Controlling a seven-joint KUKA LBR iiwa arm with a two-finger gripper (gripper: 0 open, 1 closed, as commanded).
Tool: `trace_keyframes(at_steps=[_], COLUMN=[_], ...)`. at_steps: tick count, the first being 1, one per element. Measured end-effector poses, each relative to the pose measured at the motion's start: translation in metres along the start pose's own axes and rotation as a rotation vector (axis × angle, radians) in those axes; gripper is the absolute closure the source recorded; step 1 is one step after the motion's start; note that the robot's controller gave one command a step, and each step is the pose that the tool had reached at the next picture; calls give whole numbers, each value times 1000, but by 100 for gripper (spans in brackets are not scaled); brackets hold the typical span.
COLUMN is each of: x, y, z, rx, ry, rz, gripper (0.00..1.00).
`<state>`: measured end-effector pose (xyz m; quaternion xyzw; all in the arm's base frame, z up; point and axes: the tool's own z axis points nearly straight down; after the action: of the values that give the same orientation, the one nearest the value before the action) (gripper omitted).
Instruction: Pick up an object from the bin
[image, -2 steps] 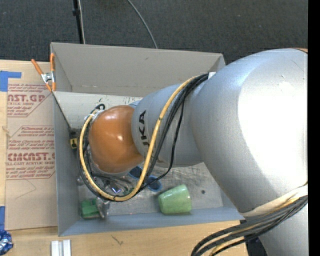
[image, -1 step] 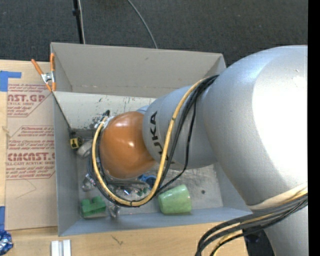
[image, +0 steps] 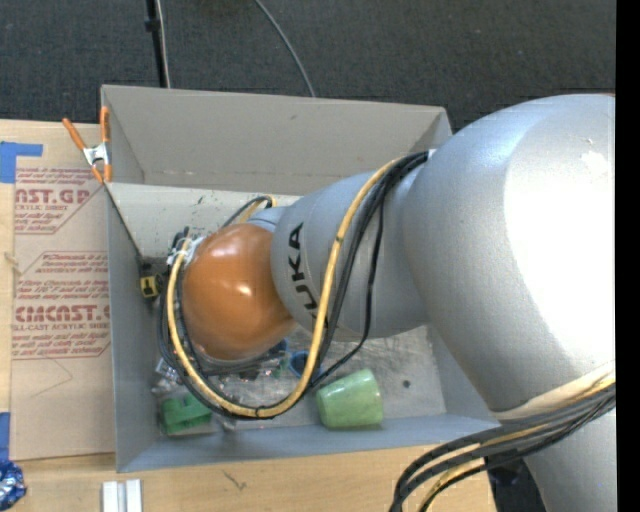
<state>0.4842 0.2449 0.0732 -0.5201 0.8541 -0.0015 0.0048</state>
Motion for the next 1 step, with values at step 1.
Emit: trace_keyframes(at_steps=[1], x=[-1], y=[-1], z=[-1], rx=[2], ry=[-4], rz=[-1], gripper=[100])
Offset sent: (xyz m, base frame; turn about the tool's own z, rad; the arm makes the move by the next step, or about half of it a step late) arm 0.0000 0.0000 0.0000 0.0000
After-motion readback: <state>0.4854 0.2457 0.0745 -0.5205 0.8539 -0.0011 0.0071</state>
